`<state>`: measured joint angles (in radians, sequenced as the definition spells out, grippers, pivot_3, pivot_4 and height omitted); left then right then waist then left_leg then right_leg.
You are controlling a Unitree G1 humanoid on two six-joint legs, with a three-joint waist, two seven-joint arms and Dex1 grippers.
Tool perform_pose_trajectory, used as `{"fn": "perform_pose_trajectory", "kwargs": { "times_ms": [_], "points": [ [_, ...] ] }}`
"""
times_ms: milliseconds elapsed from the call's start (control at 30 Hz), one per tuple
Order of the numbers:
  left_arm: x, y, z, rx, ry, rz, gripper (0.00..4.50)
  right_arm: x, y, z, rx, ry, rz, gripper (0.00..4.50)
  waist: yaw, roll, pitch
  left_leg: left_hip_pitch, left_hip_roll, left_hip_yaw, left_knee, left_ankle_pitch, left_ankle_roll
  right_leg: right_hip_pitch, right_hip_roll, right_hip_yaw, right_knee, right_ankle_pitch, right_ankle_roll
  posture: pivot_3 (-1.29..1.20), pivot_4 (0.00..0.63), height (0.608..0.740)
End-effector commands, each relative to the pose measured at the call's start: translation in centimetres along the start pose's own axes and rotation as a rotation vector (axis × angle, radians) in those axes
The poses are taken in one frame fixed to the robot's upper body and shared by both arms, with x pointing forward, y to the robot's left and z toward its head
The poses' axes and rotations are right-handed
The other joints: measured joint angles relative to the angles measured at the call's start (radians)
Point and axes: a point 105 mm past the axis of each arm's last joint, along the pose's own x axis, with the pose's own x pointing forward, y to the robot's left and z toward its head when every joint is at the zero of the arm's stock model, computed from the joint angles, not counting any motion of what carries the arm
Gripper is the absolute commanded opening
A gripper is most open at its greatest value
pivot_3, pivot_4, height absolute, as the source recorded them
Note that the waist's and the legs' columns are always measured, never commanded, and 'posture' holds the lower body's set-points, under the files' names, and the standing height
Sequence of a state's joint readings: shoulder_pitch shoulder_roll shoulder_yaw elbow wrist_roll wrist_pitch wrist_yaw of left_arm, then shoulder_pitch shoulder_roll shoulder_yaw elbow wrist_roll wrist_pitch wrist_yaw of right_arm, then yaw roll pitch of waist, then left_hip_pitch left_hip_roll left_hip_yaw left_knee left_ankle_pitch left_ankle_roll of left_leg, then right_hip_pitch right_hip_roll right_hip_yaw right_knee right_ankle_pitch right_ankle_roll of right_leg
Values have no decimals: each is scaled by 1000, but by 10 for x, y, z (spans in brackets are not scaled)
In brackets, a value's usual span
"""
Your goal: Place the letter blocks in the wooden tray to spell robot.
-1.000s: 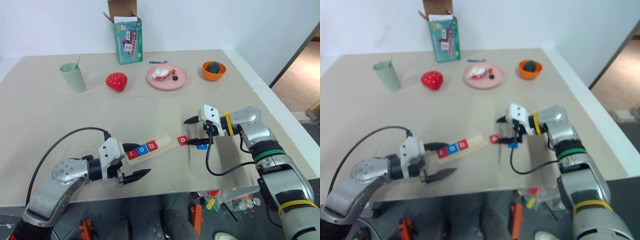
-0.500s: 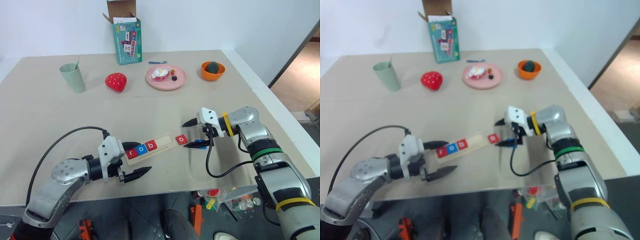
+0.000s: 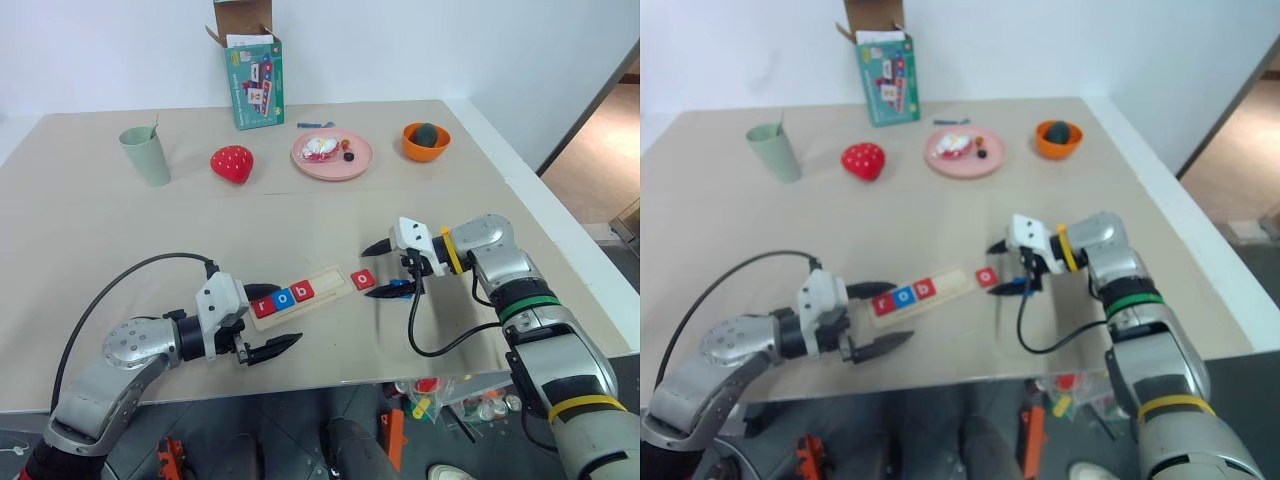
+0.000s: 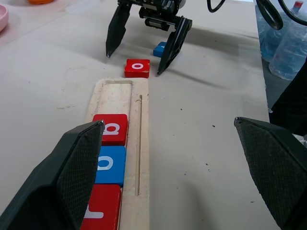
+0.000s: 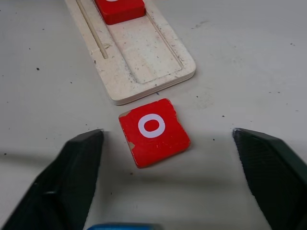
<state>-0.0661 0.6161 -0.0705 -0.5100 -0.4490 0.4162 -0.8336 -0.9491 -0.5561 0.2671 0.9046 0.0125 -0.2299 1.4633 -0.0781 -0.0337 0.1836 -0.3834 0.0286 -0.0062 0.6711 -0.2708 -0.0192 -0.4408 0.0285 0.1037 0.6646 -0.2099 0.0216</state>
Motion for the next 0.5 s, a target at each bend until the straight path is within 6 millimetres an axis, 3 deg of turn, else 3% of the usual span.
{"fn": "perform_pose_trajectory", "kwargs": {
  "times_ms": [33,167,400,500],
  "points": [
    [0,-1,8,44,-12,-4,4500,-3,-5,9,-31,-14,-3,2949,0,0,0,0,0,0,0,0,0,0,0,0,0,0,0,0,150,740],
    [0,-2,8,43,-13,-1,4500,0,-4,7,-32,-11,-1,1609,0,0,0,0,0,0,0,0,0,0,0,0,0,0,0,0,150,740],
    [-1,-2,6,43,-7,4,4500,-3,-3,7,-36,-11,-3,1609,0,0,0,0,0,0,0,0,0,0,0,0,0,0,0,0,150,740],
    [-2,0,6,44,-7,18,4500,-8,-8,15,-50,-35,-28,1609,0,0,0,0,0,0,0,0,0,0,0,0,0,0,0,0,150,740]
  ]
}}
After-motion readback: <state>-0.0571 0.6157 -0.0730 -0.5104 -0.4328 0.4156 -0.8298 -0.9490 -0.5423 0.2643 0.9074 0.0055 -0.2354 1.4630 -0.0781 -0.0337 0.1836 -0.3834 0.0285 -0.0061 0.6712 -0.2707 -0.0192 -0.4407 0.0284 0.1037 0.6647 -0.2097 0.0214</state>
